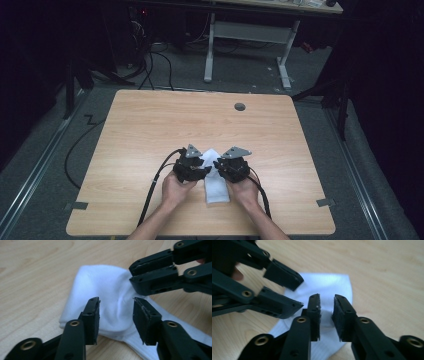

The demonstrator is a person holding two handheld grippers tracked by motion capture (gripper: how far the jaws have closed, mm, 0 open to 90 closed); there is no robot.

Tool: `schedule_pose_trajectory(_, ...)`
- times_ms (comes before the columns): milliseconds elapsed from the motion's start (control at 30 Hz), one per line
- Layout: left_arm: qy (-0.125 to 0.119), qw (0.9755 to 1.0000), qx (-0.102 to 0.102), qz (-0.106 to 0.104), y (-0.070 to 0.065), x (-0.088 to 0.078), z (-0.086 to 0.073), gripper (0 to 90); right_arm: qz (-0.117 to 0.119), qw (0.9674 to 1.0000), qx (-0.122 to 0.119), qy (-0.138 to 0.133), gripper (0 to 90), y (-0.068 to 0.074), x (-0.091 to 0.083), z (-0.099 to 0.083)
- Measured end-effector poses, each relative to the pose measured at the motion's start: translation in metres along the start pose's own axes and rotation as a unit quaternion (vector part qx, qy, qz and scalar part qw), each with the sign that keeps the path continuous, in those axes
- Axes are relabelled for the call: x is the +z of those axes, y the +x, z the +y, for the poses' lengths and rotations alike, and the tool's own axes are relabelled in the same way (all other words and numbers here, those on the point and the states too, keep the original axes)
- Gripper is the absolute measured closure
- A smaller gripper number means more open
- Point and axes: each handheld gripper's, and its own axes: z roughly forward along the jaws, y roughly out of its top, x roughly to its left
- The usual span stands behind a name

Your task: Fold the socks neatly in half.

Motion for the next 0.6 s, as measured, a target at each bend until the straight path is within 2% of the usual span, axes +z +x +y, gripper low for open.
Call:
schedule_pose_trajectory(167,0.025,0.9997,-0.001,0.002,0.002,0.008,-0.007,52.7,0.004,0.9996,0.023,0.016,65.7,-0.006,0.008,-0.017)
schedule_pose_trajectory(333,0.025,0.9995,0.008,0.015,0.003,0.009,-0.007,53.9,-0.005,0.9993,0.029,0.024,63.5,-0.012,0.009,-0.023)
schedule_pose_trajectory(467,0.028,0.9993,0.001,0.023,0.007,0.009,-0.007,52.8,-0.009,0.9994,0.029,0.02,63.5,-0.013,0.01,-0.023)
schedule_pose_trajectory(600,0.031,0.9988,-0.018,0.034,0.017,0.009,-0.008,50.1,-0.012,0.9992,0.034,0.018,63.4,-0.015,0.01,-0.023)
